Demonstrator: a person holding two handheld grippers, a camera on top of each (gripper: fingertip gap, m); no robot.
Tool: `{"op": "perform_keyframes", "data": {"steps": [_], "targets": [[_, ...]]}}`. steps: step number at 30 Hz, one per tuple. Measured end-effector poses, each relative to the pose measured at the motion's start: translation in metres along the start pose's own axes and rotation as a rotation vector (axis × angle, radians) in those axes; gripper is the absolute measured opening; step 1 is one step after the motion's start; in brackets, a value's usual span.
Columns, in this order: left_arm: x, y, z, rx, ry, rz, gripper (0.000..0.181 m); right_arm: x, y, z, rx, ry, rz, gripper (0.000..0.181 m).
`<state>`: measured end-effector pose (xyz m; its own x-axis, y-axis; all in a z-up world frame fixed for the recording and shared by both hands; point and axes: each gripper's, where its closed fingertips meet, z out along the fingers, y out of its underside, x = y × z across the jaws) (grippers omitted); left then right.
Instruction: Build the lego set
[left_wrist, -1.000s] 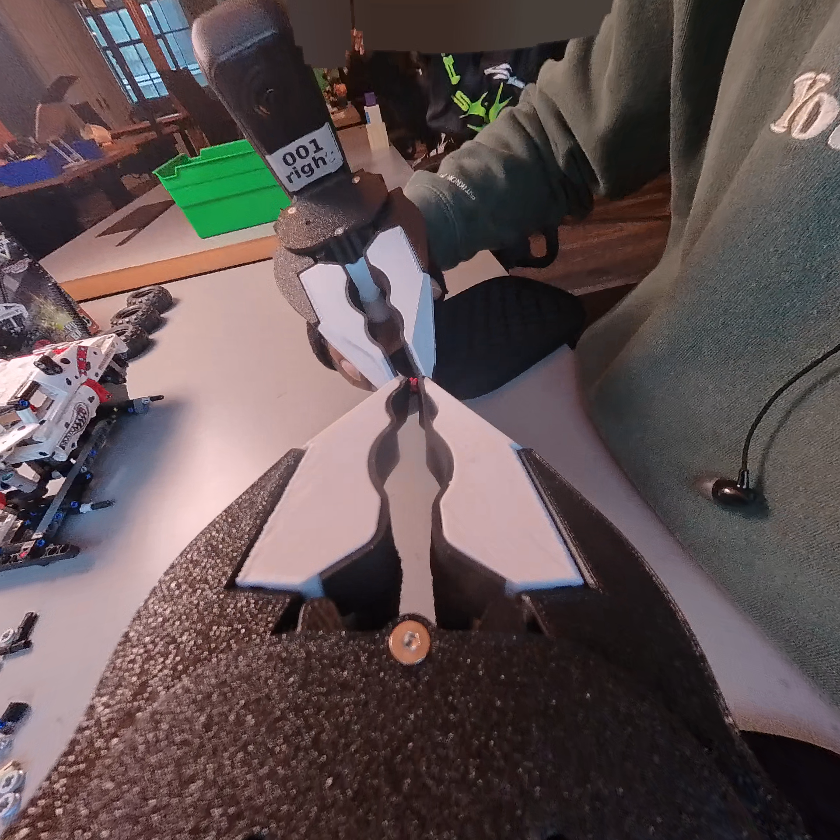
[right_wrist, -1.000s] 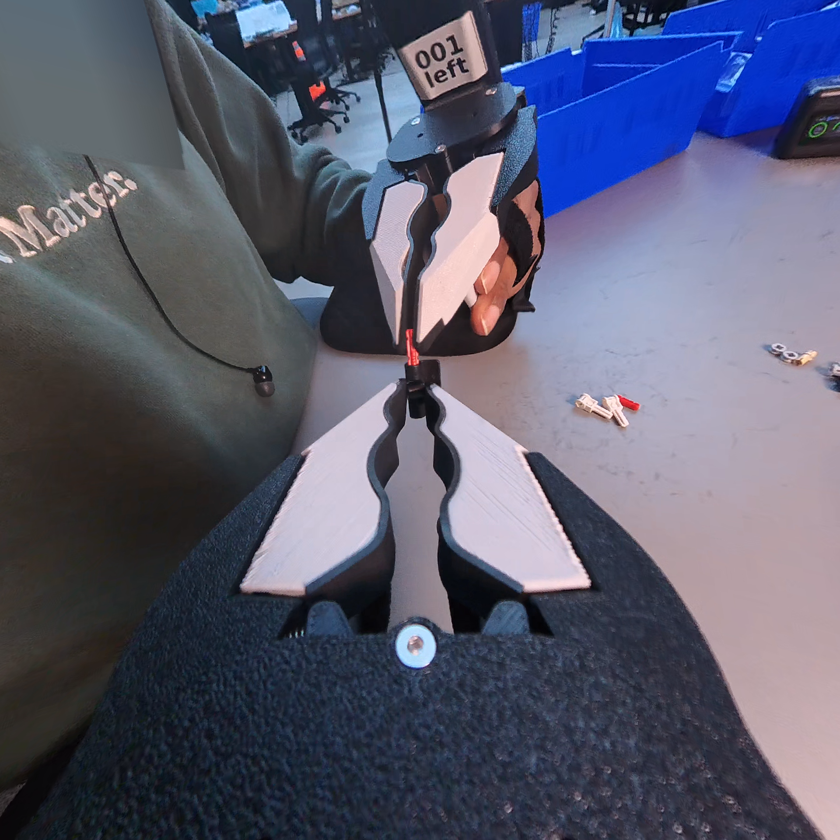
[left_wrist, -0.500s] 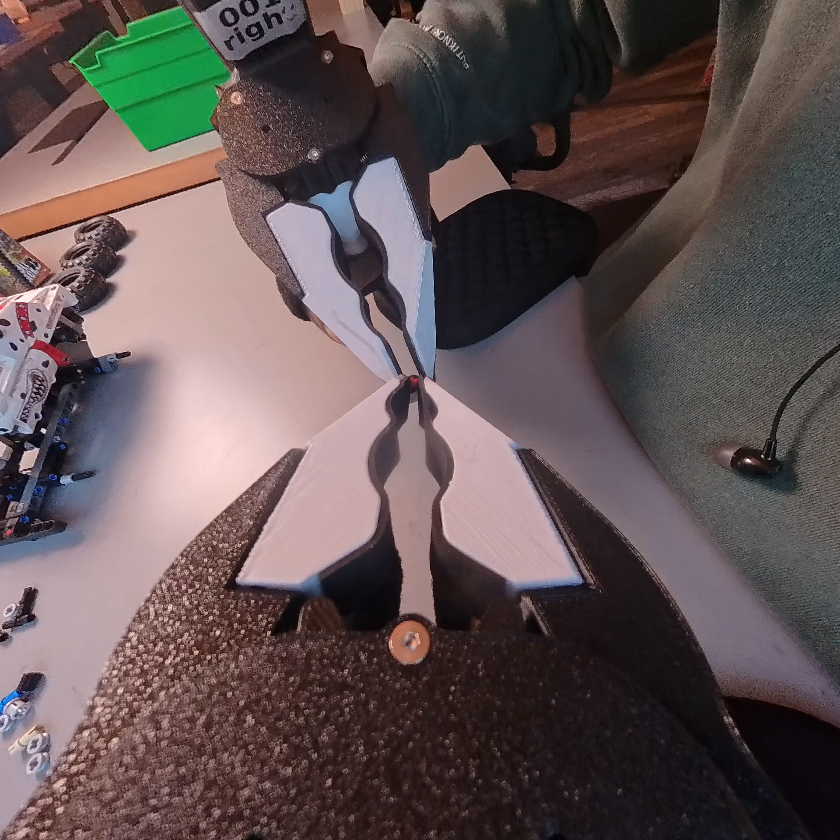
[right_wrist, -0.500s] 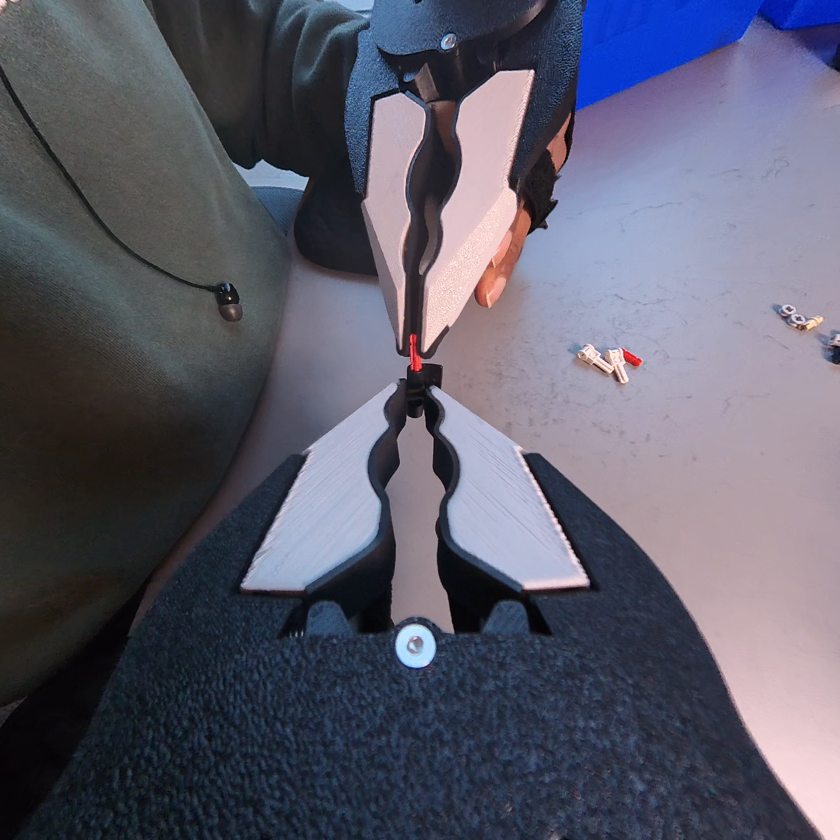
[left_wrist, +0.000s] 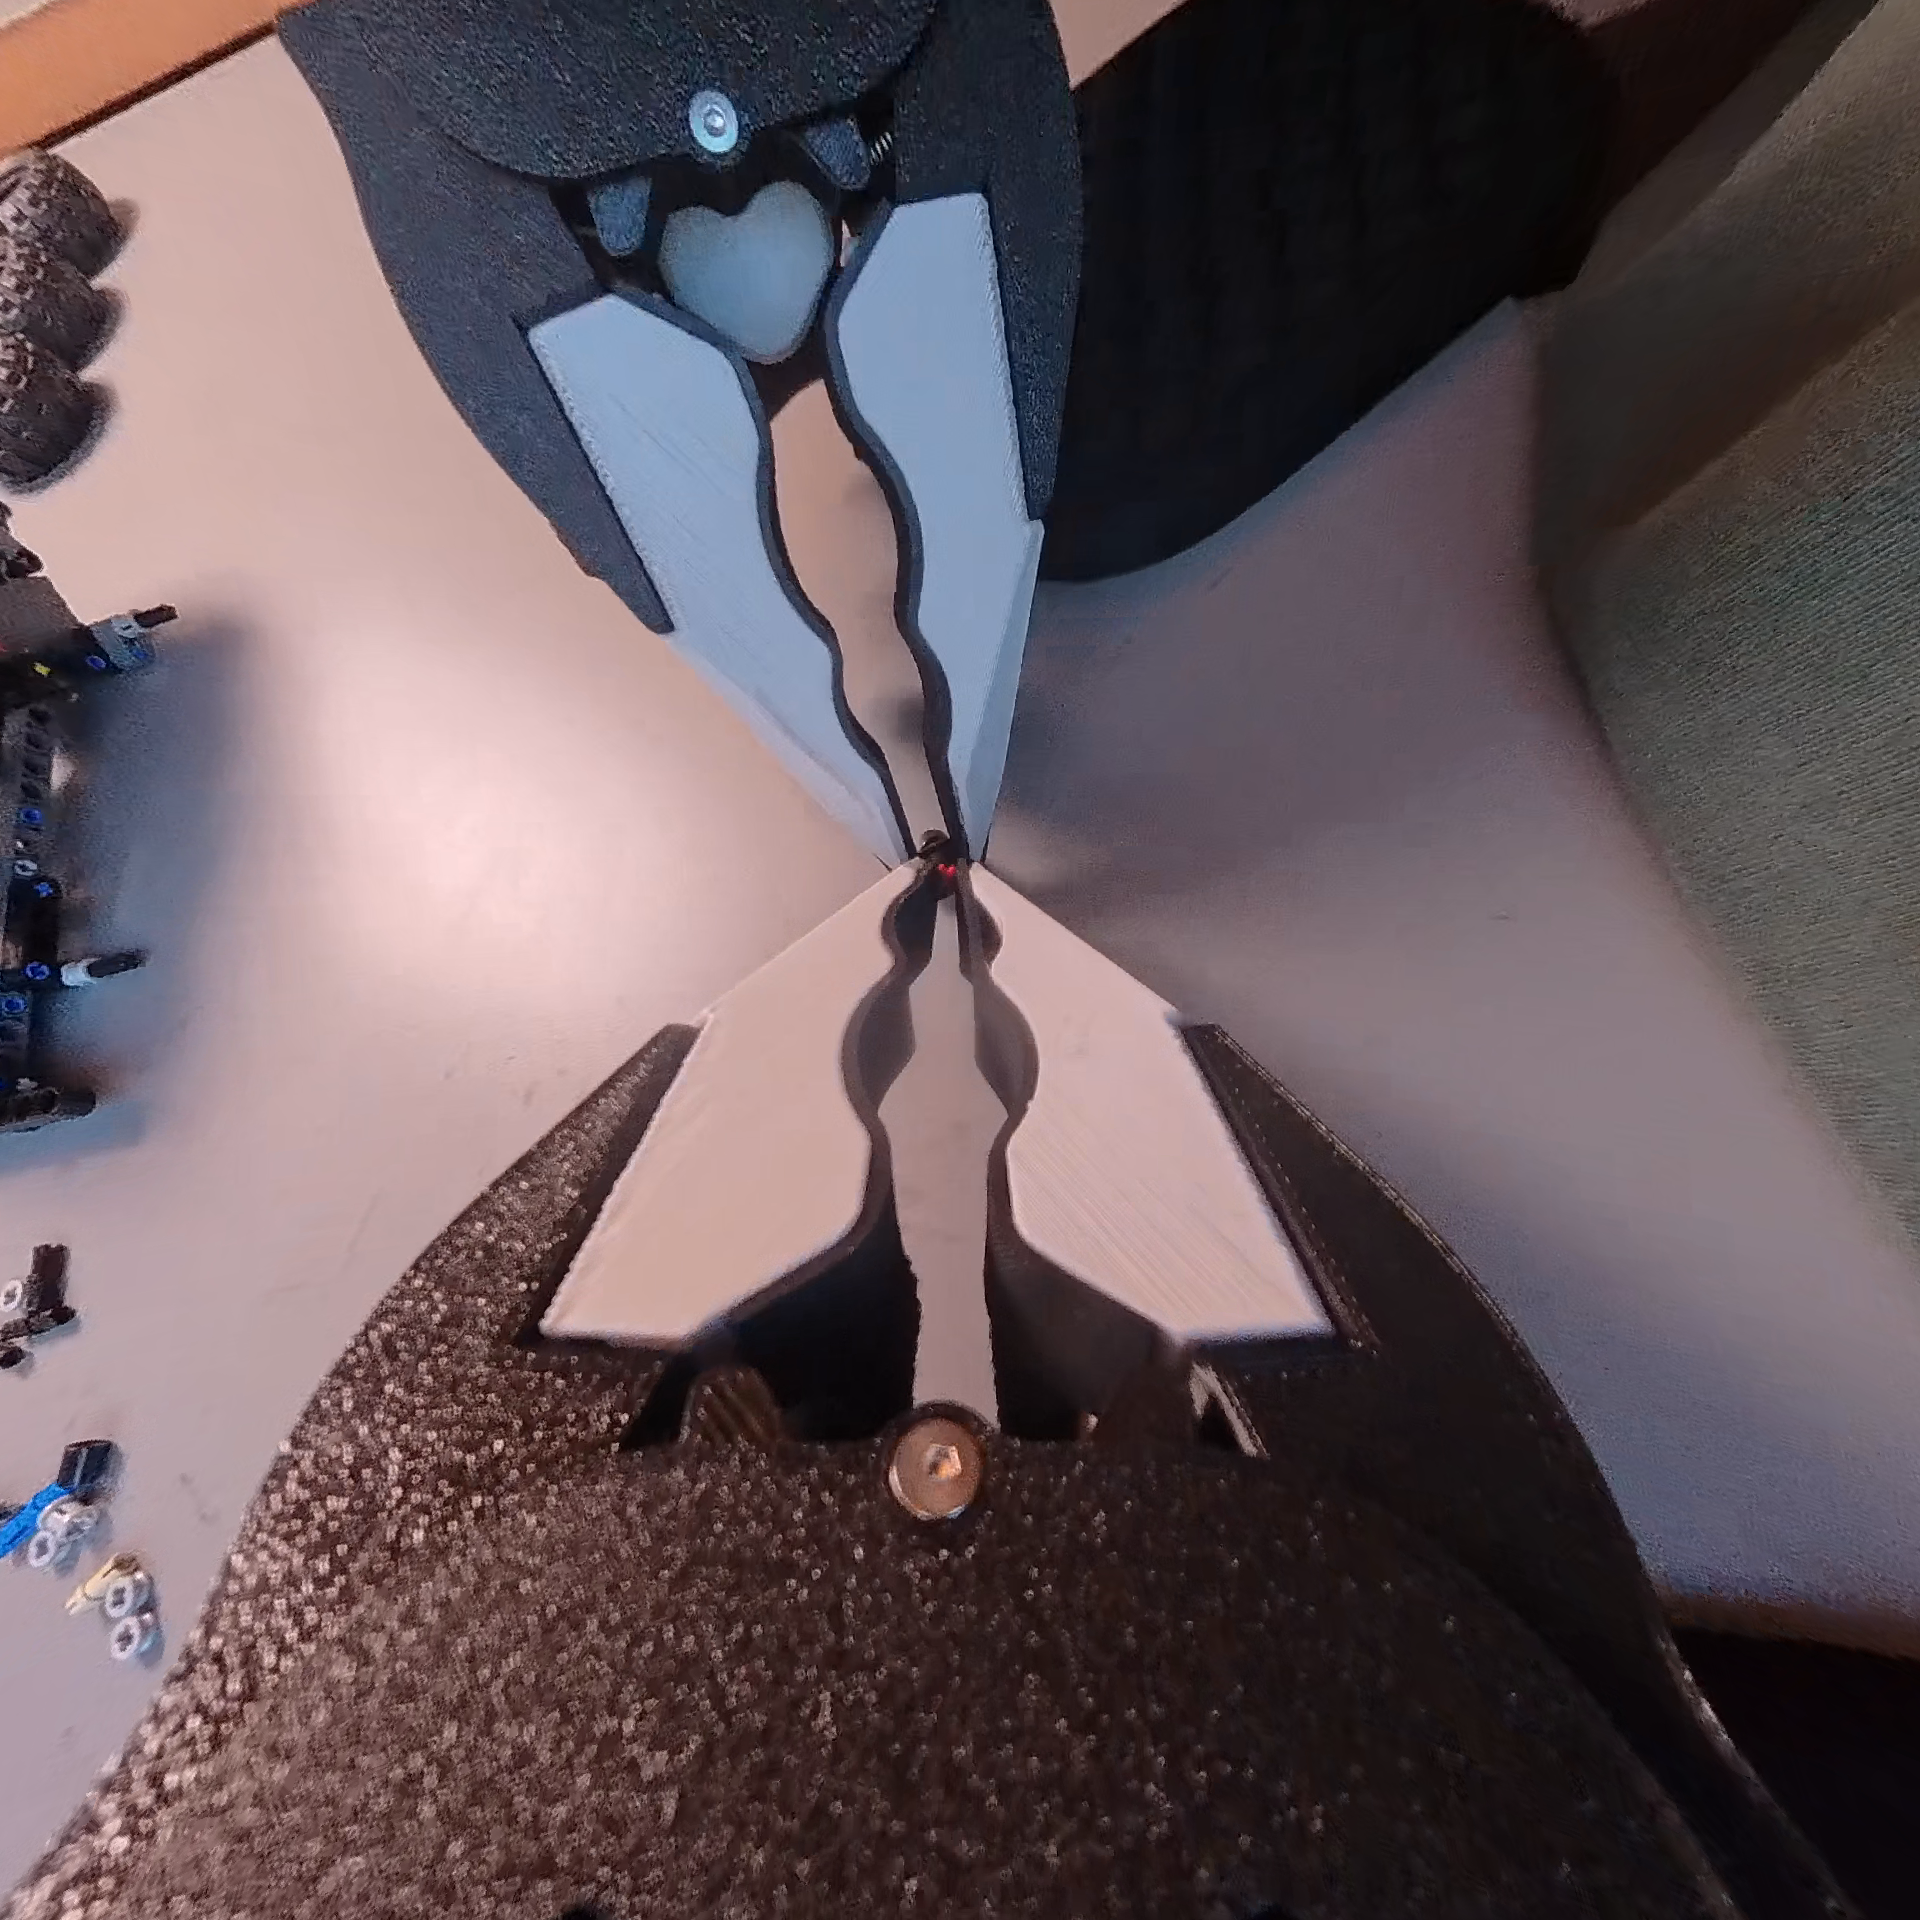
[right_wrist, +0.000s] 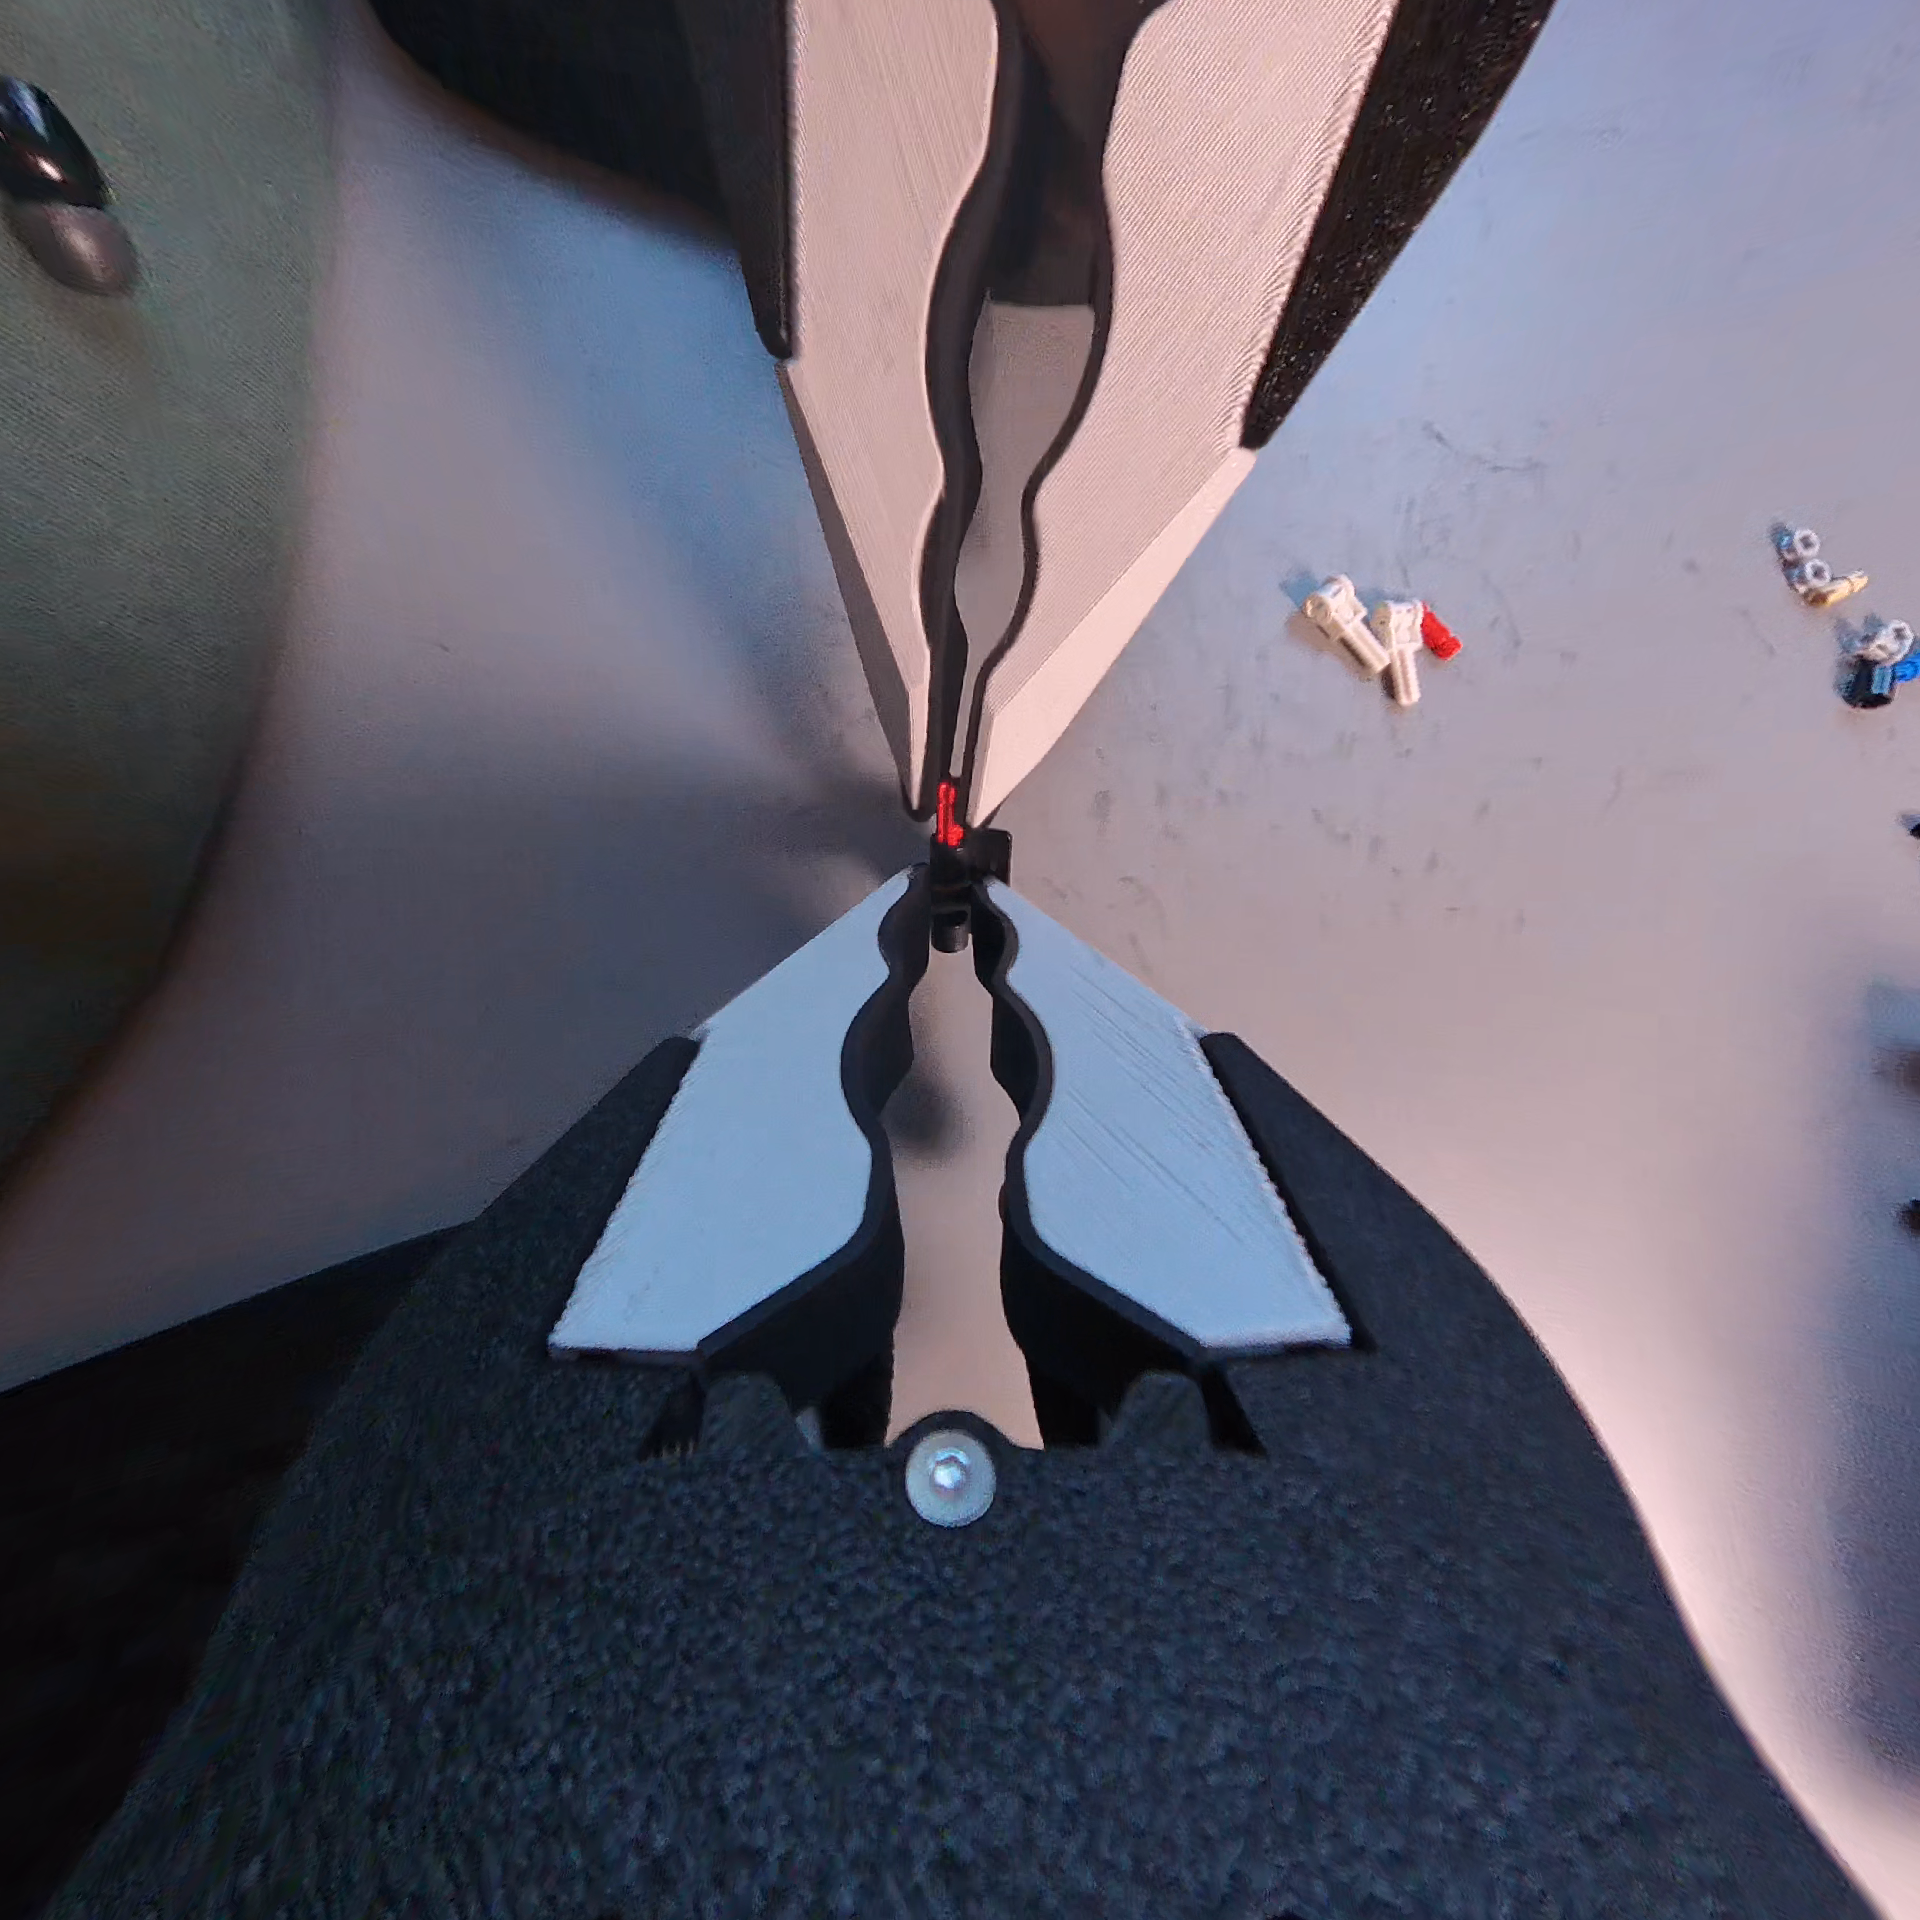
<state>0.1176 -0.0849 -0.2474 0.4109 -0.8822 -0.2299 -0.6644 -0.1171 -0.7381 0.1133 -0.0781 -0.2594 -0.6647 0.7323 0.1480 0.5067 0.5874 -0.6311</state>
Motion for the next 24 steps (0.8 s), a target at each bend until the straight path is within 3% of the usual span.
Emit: {"op": "perform_keyframes", "data": {"steps": [5,15,24], "targets": [[0.002,0.015,0.010,-0.085,-0.002,0.056,0.001,0.002,0.008,0.005,-0.009,0.049,0.002,0.006],[-0.001,0.018,0.009,-0.070,-0.024,0.110,0.002,0.002,0.009,0.005,-0.024,0.091,-0.020,0.007],[-0.007,0.011,-0.001,-0.007,-0.027,0.062,0.001,0.006,0.005,-0.001,-0.113,0.168,0.062,0.032]]}}
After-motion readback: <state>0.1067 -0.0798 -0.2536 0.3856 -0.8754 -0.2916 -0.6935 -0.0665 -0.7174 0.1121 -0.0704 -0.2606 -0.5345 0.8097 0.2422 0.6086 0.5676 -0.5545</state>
